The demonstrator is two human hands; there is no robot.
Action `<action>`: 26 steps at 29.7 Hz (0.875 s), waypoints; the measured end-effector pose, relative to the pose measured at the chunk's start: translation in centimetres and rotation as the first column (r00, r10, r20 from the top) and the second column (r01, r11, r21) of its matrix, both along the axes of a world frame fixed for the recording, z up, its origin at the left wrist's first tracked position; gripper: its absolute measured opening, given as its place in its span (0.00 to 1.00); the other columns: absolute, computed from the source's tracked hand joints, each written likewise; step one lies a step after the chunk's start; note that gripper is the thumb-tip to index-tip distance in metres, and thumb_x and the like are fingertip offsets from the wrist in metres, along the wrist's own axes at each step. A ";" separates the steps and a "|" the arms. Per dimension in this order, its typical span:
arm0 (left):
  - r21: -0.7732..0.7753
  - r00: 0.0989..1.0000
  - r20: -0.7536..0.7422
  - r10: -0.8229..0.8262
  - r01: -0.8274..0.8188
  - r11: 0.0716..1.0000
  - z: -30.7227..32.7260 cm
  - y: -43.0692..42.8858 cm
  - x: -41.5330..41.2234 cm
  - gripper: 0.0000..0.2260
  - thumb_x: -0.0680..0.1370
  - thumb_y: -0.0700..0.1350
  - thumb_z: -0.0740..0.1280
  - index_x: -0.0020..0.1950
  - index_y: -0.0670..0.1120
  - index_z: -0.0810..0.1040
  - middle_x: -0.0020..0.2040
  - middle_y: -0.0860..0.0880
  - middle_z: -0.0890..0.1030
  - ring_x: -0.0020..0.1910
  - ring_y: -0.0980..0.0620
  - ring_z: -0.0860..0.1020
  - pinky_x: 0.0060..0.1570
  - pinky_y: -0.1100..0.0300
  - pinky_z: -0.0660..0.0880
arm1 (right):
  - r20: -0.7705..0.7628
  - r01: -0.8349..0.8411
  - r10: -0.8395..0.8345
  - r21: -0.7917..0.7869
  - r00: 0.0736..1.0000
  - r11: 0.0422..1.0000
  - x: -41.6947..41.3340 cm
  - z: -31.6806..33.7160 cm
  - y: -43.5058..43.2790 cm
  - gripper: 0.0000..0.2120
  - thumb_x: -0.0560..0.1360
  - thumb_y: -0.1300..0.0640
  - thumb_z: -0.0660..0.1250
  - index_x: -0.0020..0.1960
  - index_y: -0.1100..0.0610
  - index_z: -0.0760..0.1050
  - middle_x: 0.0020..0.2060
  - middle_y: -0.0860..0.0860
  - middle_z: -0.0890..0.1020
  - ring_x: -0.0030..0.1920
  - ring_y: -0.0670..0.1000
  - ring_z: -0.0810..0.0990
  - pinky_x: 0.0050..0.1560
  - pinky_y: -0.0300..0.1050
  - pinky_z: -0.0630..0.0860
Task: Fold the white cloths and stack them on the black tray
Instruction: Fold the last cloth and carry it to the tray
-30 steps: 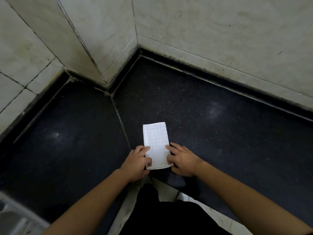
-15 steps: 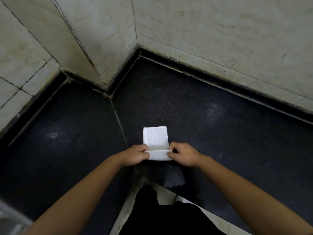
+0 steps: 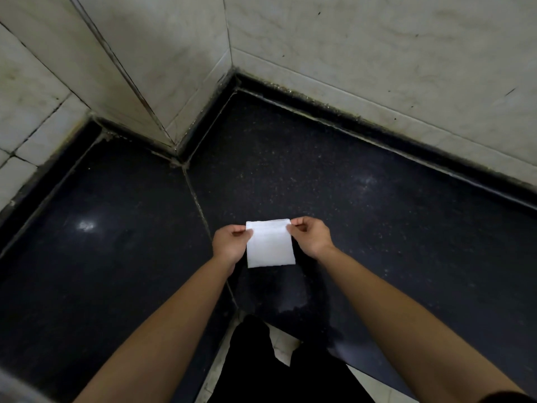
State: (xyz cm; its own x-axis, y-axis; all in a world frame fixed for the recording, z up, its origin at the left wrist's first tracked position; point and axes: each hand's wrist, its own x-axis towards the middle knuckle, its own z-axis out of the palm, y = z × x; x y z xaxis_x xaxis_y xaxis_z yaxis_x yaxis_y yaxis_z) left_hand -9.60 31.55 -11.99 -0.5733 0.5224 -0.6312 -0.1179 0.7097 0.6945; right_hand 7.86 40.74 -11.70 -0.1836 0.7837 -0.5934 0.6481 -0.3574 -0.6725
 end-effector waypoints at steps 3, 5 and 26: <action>-0.047 0.998 -0.061 -0.001 -0.002 0.999 -0.6 0.5 0.0 0.08 0.74 0.45 0.74 0.53 0.45 0.82 0.50 0.49 0.83 0.50 0.52 0.80 0.52 0.59 0.76 | 0.054 -0.025 0.024 0.027 0.998 0.999 -0.2 -0.1 0.1 0.10 0.77 0.51 0.70 0.57 0.53 0.81 0.48 0.48 0.83 0.50 0.46 0.78 0.52 0.37 0.72; -0.068 0.995 -0.102 -0.010 0.003 0.998 -0.7 0.7 0.1 0.07 0.74 0.46 0.74 0.50 0.47 0.81 0.50 0.49 0.84 0.49 0.51 0.80 0.51 0.59 0.76 | 0.069 -0.018 0.016 0.036 0.998 0.999 -0.3 0.0 0.0 0.10 0.78 0.51 0.69 0.58 0.51 0.79 0.49 0.47 0.82 0.49 0.46 0.78 0.50 0.37 0.71; -0.507 -0.053 -0.564 -0.824 0.810 0.294 -2.6 -4.7 -1.4 0.31 0.82 0.61 0.45 0.81 0.46 0.46 0.81 0.47 0.42 0.79 0.47 0.43 0.76 0.43 0.49 | 0.592 -0.934 0.726 0.167 0.350 0.314 2.8 -1.8 -2.8 0.34 0.83 0.37 0.46 0.81 0.52 0.38 0.80 0.50 0.37 0.79 0.59 0.38 0.78 0.58 0.44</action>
State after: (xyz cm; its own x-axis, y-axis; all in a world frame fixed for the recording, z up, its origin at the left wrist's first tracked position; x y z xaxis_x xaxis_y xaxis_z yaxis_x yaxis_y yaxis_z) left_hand -11.04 26.85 -14.63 0.0855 0.9316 -0.3532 0.9867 -0.0299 0.1600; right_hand 10.66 37.98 -13.48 -0.7581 0.4762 -0.4456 0.6045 0.7695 -0.2059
